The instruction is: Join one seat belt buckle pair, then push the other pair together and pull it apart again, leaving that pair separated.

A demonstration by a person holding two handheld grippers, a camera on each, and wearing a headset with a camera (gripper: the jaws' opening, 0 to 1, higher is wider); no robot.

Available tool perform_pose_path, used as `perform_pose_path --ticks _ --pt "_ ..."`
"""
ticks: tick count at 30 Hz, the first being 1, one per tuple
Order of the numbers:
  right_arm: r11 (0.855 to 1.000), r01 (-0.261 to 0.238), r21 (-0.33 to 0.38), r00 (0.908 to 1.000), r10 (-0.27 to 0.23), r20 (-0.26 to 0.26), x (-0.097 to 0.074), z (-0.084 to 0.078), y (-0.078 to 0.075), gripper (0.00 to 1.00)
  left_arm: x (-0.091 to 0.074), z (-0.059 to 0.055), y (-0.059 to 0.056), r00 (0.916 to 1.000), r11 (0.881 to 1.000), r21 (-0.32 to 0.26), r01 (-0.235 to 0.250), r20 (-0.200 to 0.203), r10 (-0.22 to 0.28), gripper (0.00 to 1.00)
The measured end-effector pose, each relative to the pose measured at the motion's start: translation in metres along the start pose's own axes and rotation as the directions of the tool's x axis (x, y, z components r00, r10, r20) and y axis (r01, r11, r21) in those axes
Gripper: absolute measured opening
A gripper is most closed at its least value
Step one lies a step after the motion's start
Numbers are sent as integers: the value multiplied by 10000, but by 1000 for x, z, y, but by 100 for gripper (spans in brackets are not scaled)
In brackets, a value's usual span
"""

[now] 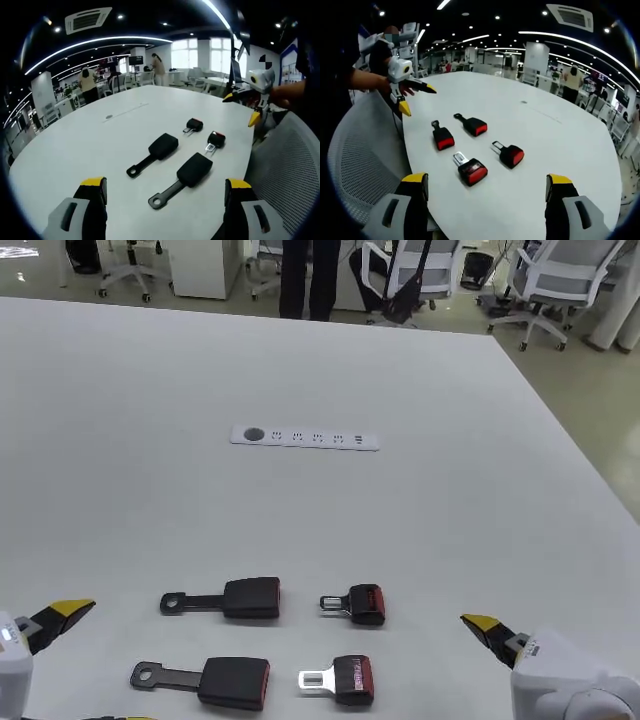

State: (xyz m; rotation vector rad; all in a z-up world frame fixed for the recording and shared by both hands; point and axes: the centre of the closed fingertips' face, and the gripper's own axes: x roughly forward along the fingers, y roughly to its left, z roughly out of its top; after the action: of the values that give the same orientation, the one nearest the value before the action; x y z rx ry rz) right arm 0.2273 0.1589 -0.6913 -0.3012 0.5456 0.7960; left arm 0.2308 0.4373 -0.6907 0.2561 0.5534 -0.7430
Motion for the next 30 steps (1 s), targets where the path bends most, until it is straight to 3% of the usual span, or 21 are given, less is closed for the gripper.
perform_pose_path --ticks 16,30 --pt "10000 19 -48 10000 -19 31 -4 -1 1 99 -2 4 5 9999 9999 106 -112 117 111 100" --pt "9999 81 -67 10000 -81 7 -6 -3 0 99 -1 10 -3 9999 9997 262 -11 133 8 100"
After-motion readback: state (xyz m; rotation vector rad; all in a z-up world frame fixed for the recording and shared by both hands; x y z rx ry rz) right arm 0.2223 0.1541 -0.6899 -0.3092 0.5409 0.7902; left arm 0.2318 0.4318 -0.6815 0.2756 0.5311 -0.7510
